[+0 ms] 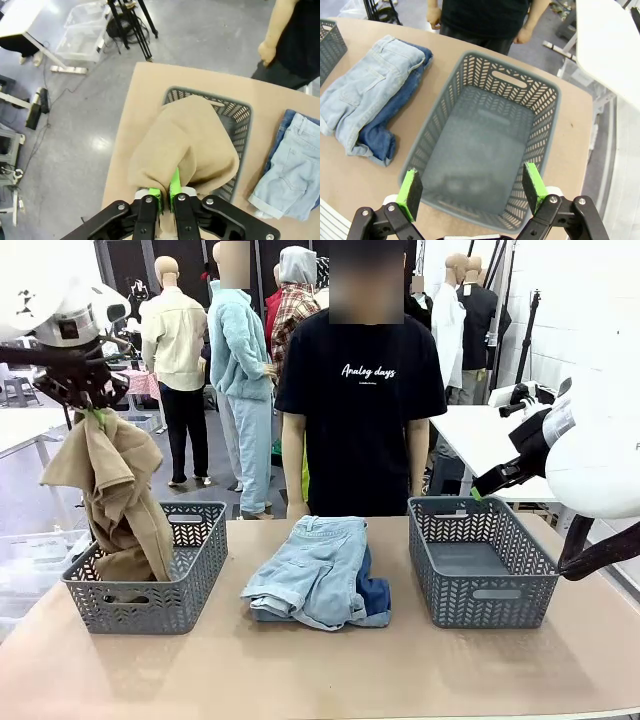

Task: Sort the tops and bottoms.
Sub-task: Sort the clothes according to human instructions.

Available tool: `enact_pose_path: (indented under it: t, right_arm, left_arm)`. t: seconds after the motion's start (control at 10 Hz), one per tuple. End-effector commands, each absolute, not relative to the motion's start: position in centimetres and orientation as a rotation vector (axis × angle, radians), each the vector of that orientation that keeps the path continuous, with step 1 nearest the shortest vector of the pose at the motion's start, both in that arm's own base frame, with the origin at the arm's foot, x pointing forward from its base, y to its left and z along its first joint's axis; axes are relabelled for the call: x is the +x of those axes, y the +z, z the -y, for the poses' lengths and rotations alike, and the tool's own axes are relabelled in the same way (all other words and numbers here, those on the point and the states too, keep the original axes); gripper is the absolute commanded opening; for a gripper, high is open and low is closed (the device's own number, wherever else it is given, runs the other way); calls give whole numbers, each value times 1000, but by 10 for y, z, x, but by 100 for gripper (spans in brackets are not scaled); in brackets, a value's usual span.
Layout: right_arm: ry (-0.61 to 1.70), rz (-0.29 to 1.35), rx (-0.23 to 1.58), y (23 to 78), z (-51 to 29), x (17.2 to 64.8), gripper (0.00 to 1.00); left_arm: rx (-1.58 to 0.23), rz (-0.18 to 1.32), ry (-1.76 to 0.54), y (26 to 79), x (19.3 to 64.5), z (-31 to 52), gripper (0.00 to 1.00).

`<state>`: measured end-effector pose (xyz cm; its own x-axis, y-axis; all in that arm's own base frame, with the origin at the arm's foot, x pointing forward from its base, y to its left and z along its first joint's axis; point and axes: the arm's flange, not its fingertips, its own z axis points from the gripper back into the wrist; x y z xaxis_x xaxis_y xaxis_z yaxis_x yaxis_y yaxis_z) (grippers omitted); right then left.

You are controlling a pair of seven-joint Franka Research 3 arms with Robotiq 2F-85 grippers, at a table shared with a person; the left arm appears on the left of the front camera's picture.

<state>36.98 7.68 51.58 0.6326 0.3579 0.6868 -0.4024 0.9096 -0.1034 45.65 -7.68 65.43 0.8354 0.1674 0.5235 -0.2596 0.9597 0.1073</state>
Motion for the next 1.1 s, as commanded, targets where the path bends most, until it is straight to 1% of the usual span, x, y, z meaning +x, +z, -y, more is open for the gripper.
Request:
enact_pose_path:
  t: [0.0, 0.2, 0.4, 0.6, 0.9, 1.0]
  right_arm:
    - [438, 771, 68, 515, -77, 370, 100]
    - [438, 771, 68, 515, -77, 370, 100]
    - [438, 771, 68, 515, -77, 370, 100]
    - [438, 771, 68, 515, -77, 370, 100]
    - [438, 771, 68, 515, -77, 370, 100]
    - [438, 771, 68, 515, -77, 370, 100]
  left_arm:
    - [0, 459, 215, 623, 483, 68, 0]
    - [-41, 346, 215, 595, 502, 73, 0]
    - [-11, 297, 263, 562, 515, 64, 0]
    - [-46, 179, 300, 525, 527, 53, 0]
    - [-90, 161, 290, 488, 527, 46, 0]
    - [-118, 153, 256, 480, 527, 50, 0]
